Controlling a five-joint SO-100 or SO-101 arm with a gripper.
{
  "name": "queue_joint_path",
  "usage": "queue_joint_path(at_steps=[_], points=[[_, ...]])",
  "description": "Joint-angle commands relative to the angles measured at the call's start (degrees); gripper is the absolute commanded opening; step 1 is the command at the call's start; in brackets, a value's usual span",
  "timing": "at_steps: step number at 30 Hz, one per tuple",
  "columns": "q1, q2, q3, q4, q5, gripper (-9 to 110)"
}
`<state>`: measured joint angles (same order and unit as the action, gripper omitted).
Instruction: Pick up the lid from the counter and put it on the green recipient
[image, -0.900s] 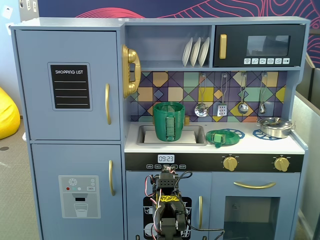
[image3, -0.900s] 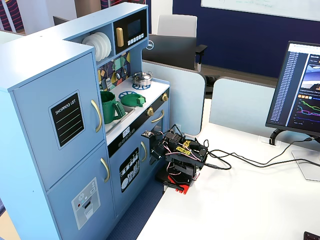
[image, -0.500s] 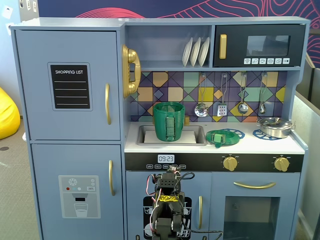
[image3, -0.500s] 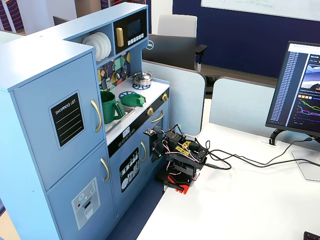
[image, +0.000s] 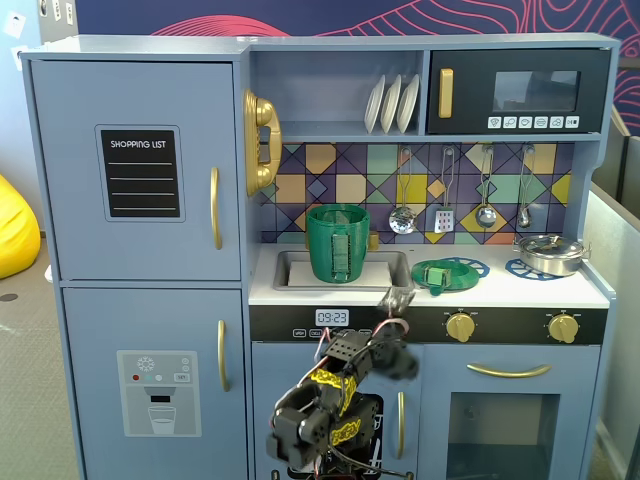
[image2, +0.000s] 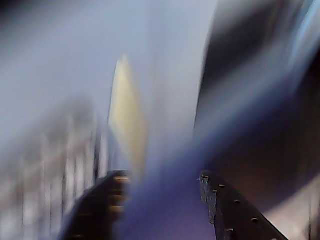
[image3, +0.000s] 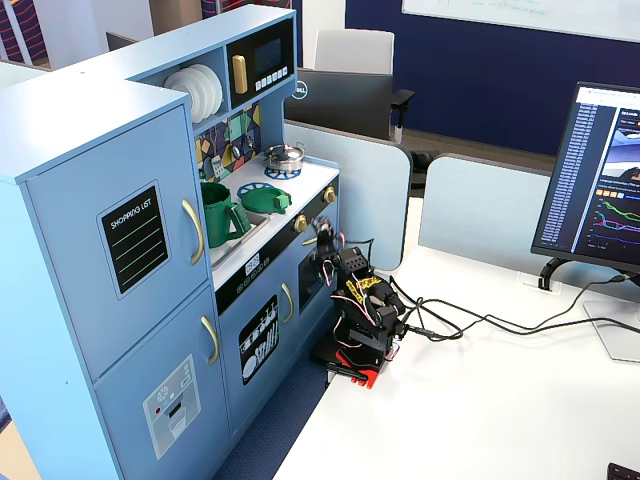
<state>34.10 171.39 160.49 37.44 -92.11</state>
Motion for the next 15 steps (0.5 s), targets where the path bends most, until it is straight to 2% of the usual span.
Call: queue_joint_path(at_steps=[1,6,15], points=[[3.3,-6.8,-6.3,-25.6,0.2,30],[1.8,-12.1,-10.9,-32.3,1.3,36],[0.1,-24.0,-19.0,-38.0,0.8,35]])
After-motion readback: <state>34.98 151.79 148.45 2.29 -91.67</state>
